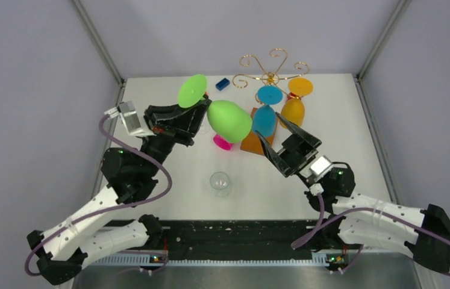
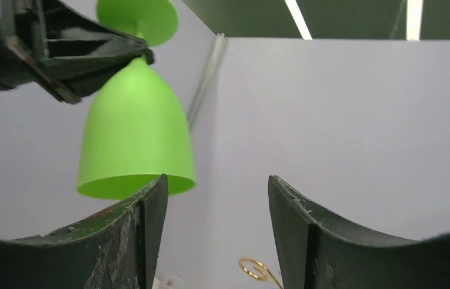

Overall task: Place the wine glass upside down on the wine glass rack
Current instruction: Turn the wine glass upside down at the wine rack.

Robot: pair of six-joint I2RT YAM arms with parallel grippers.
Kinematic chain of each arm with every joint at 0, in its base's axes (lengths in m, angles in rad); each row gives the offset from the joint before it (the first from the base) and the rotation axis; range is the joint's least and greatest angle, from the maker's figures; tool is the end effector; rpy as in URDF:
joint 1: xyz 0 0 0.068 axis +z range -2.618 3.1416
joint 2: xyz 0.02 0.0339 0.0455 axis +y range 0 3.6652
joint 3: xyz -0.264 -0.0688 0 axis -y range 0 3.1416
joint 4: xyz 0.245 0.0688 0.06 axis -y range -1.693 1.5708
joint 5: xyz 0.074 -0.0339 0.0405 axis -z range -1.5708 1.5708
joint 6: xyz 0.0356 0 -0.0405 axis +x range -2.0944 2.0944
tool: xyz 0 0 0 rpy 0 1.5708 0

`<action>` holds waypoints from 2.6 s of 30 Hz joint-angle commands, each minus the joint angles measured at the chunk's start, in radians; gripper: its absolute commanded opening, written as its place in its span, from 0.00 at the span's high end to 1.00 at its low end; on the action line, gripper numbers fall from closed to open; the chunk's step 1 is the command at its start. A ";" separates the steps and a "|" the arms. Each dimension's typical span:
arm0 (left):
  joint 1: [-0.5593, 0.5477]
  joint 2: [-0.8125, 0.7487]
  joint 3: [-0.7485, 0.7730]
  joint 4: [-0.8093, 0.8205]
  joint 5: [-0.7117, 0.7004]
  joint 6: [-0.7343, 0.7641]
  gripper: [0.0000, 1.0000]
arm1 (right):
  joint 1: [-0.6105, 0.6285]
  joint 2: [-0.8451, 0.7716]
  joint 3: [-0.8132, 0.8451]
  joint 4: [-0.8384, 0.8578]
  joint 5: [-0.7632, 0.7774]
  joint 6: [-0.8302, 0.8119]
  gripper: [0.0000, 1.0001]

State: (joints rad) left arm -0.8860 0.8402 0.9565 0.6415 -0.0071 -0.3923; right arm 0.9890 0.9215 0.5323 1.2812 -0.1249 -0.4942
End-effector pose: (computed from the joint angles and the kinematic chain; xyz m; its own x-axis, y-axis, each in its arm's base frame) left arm 0.1013 -0.1236 0.4735 0.1068 -0.7353 -0.6693 0.8789 0.3846 -0.2822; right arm 0.0944 0.1515 0.3714 0.7901 0.3448 -0.5067 -0.5647 0.7309 -0.3832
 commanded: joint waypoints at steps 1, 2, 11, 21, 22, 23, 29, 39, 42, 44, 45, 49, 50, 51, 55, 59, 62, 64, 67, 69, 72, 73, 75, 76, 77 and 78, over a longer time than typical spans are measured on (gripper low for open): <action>0.017 -0.038 0.031 -0.240 -0.111 0.319 1.00 | 0.014 -0.069 -0.015 -0.005 0.262 -0.062 0.39; 0.024 -0.037 0.027 -0.262 -0.127 0.345 1.00 | 0.013 -0.088 -0.011 -0.032 0.327 -0.052 0.38; 0.334 0.038 -0.069 -0.251 0.118 0.180 1.00 | -0.021 -0.088 0.466 -1.097 0.767 0.301 0.39; 0.332 0.122 -0.122 -0.049 0.227 0.223 1.00 | -0.600 -0.087 0.644 -1.517 0.330 0.785 0.42; 0.332 0.144 -0.127 -0.020 0.247 0.229 1.00 | -0.613 -0.093 0.641 -1.524 0.333 0.785 0.42; 0.330 0.170 -0.133 0.013 0.250 0.227 1.00 | -0.619 -0.100 0.638 -1.530 0.339 0.784 0.42; 0.292 0.326 -0.175 0.240 0.266 0.254 1.00 | -0.621 -0.140 0.606 -1.539 0.360 0.777 0.41; 0.262 0.501 -0.108 0.335 0.240 0.348 1.00 | -0.621 -0.186 0.584 -1.553 0.388 0.749 0.41; 0.261 0.540 -0.075 0.354 0.235 0.353 1.00 | -0.621 -0.193 0.578 -1.555 0.386 0.747 0.41; 0.262 0.565 -0.052 0.355 0.250 0.355 1.00 | -0.622 -0.198 0.578 -1.557 0.384 0.744 0.41; 0.261 0.578 -0.040 0.356 0.256 0.356 1.00 | -0.621 -0.200 0.575 -1.559 0.384 0.742 0.41; 0.261 0.620 -0.004 0.359 0.257 0.351 1.00 | -0.622 -0.207 0.576 -1.563 0.384 0.732 0.41; 0.261 0.631 0.004 0.358 0.256 0.354 1.00 | -0.622 -0.210 0.575 -1.562 0.384 0.731 0.41; 0.261 0.640 0.012 0.357 0.257 0.354 1.00 | -0.621 -0.211 0.573 -1.562 0.384 0.731 0.41; 0.261 0.673 0.033 0.356 0.269 0.339 1.00 | -0.622 -0.215 0.572 -1.563 0.385 0.726 0.41; 0.261 0.699 0.051 0.356 0.269 0.327 1.00 | -0.622 -0.215 0.570 -1.563 0.380 0.725 0.41; 0.261 0.717 0.067 0.350 0.260 0.332 1.00 | -0.622 -0.213 0.569 -1.563 0.372 0.725 0.41; 0.262 0.727 0.084 0.335 0.248 0.335 1.00 | -0.621 -0.210 0.570 -1.565 0.368 0.725 0.41; 0.261 0.745 0.110 0.299 0.228 0.334 1.00 | -0.621 -0.211 0.569 -1.564 0.365 0.725 0.41; 0.262 0.755 0.129 0.269 0.216 0.335 1.00 | -0.621 -0.212 0.568 -1.568 0.365 0.725 0.41; 0.261 0.767 0.152 0.239 0.202 0.338 1.00 | -0.622 -0.216 0.566 -1.571 0.367 0.724 0.41; 0.261 0.771 0.155 0.232 0.199 0.340 1.00 | -0.622 -0.218 0.565 -1.571 0.367 0.724 0.41; 0.261 0.778 0.166 0.210 0.189 0.348 1.00 | -0.622 -0.221 0.562 -1.571 0.368 0.724 0.41; 0.261 0.782 0.172 0.201 0.184 0.350 1.00 | -0.622 -0.221 0.562 -1.571 0.368 0.724 0.41; 0.262 0.784 0.177 0.196 0.179 0.353 1.00 | -0.621 -0.219 0.563 -1.571 0.368 0.724 0.41; 0.261 0.789 0.180 0.191 0.173 0.356 1.00 | -0.621 -0.220 0.563 -1.571 0.367 0.724 0.41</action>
State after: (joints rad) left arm -0.6247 1.6249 1.0786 0.8268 0.2028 -0.0502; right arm 0.3763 0.7124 1.0943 -0.3038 0.2417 0.2379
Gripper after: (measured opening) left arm 0.060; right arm 0.586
